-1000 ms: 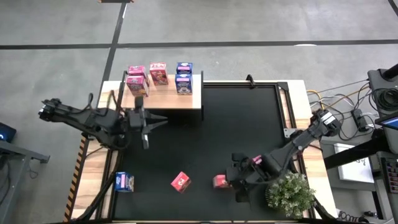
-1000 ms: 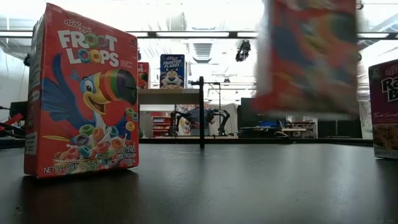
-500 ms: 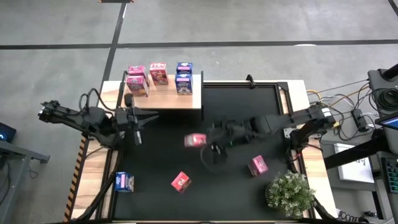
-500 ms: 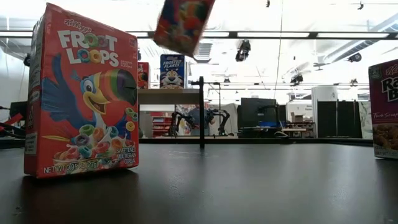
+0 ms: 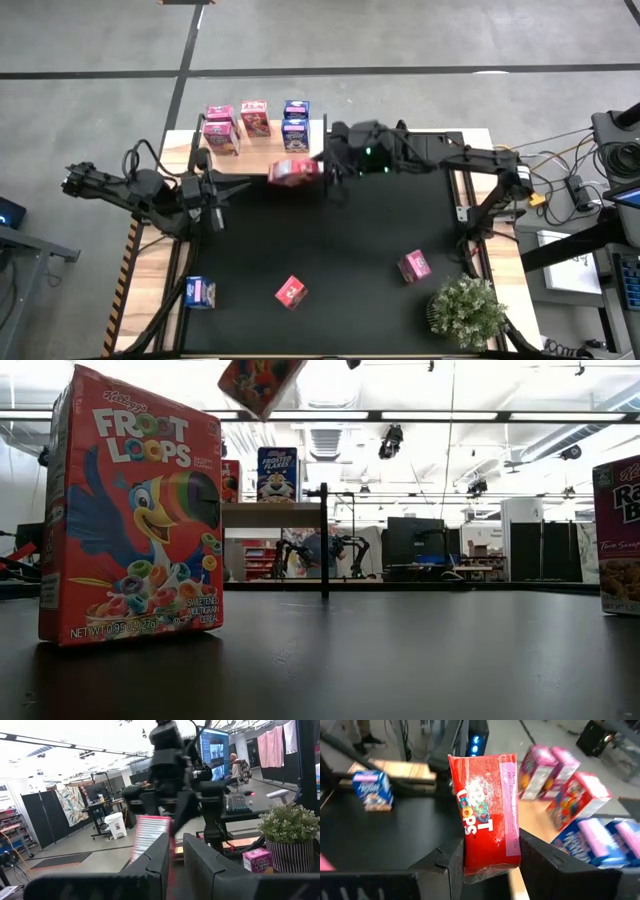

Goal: Stack cereal on shelf
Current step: Align the right red cereal box with the other red cereal box on the shelf

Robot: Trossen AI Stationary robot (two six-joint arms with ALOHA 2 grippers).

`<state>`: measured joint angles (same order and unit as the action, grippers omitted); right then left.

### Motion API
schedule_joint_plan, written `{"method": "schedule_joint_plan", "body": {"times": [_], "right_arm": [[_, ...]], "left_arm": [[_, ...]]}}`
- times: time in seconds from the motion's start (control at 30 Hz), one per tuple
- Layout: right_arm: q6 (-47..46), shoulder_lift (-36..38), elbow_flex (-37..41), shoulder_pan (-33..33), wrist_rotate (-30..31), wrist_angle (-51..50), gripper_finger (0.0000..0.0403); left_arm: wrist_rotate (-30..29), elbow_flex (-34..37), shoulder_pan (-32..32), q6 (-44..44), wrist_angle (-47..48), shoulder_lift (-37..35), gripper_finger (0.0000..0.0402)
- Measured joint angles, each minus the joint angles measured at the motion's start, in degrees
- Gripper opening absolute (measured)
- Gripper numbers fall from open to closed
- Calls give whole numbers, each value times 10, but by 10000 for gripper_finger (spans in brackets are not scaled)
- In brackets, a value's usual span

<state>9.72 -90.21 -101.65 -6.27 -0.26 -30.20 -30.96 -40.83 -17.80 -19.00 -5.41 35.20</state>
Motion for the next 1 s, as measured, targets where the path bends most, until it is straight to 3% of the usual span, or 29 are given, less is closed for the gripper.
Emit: {"method": "schedule_joint_plan", "body": {"times": [0.43, 0.6, 1.0], "right_arm": [[67, -44, -22, -61, -39, 37, 146], [80, -92, -98, -69, -44, 17, 146], [115, -230, -277, -81, -47, -135, 146]], "left_arm": [[-1, -6, 0, -18, -16, 1, 39], [-1, -6, 0, -18, -15, -5, 39], [-1, -6, 0, -19, -13, -10, 39]]}}
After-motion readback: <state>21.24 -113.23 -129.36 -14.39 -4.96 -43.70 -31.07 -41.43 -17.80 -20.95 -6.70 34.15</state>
